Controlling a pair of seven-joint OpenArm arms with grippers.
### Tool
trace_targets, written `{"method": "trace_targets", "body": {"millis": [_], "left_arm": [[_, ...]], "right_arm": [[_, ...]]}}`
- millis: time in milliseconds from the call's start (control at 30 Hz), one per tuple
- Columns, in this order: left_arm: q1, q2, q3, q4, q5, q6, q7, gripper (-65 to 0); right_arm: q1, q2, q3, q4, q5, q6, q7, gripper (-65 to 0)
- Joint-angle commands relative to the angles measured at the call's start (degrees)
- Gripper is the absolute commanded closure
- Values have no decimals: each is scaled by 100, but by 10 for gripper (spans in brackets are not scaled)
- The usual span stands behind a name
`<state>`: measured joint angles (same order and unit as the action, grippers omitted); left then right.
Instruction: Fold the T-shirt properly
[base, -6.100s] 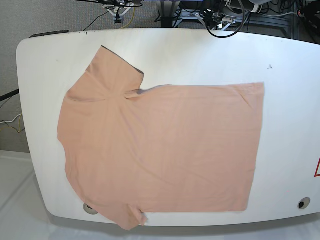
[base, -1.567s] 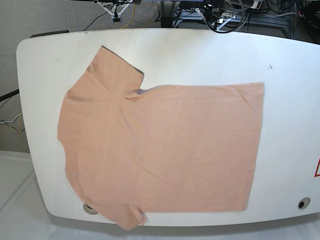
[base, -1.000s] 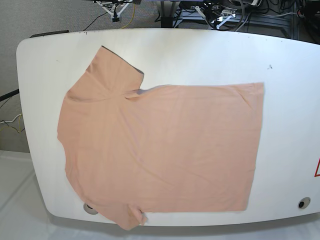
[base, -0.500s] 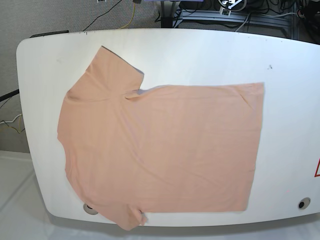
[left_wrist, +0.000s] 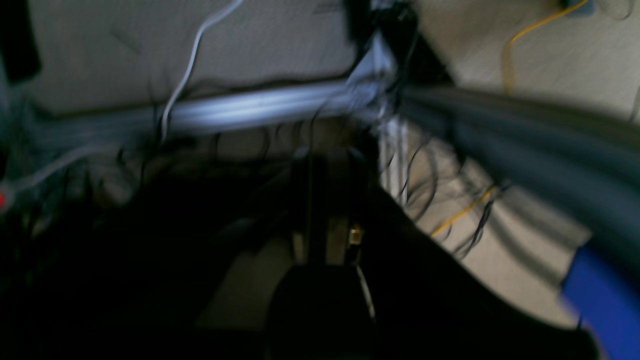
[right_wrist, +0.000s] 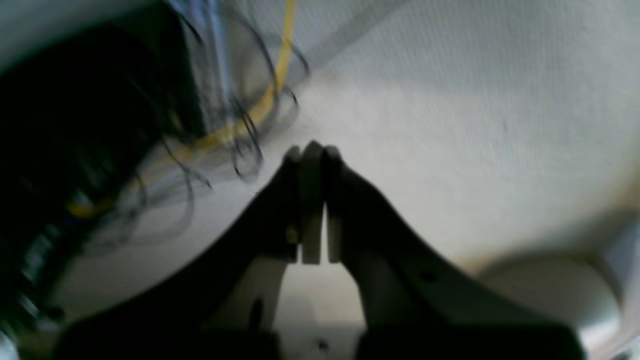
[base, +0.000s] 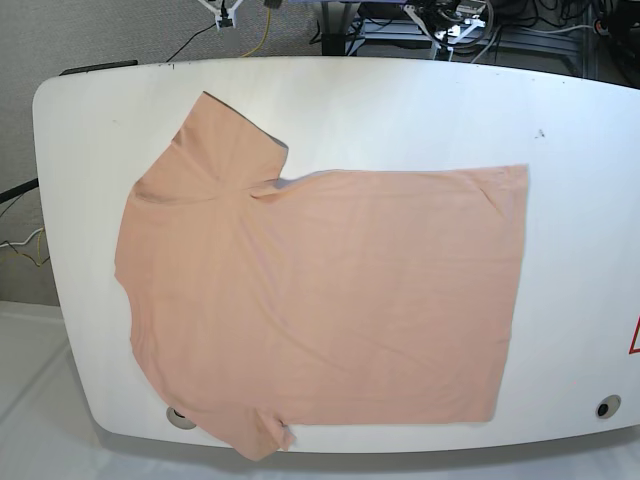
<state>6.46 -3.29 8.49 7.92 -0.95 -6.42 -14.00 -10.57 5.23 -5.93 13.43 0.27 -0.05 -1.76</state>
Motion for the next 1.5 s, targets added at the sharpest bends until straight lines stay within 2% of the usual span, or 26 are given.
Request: {"method": "trace_targets", "body": {"millis": [0,300,567,767,967,1467], "left_arm": [[-157,78,15,-261,3,-21,24,-8],[20,33,-49,89,21,-29,54,-3],[1023,-307,-131,1856,-17,-50,105,-13],[1781,-639,-103,2766,-17,-34,-236,-17],[2034,-761,-104,3023,-52,-37,-293,-17],[2777,-783,-348,4050,-77,-47,-51,-18]], "right_arm": [[59,-54,0,-107,-255,-35,97,0],[-315,43,-1,329,-327,-58,122,0],[-1545,395,-96,1887,-25,-66,126,0],[-2044,640,-247,2805,146,-81,177,0],[-2232,700,-257,3052,236,-75,193,0],[-2637,720,-162,4173,51,-99,83,0]]}}
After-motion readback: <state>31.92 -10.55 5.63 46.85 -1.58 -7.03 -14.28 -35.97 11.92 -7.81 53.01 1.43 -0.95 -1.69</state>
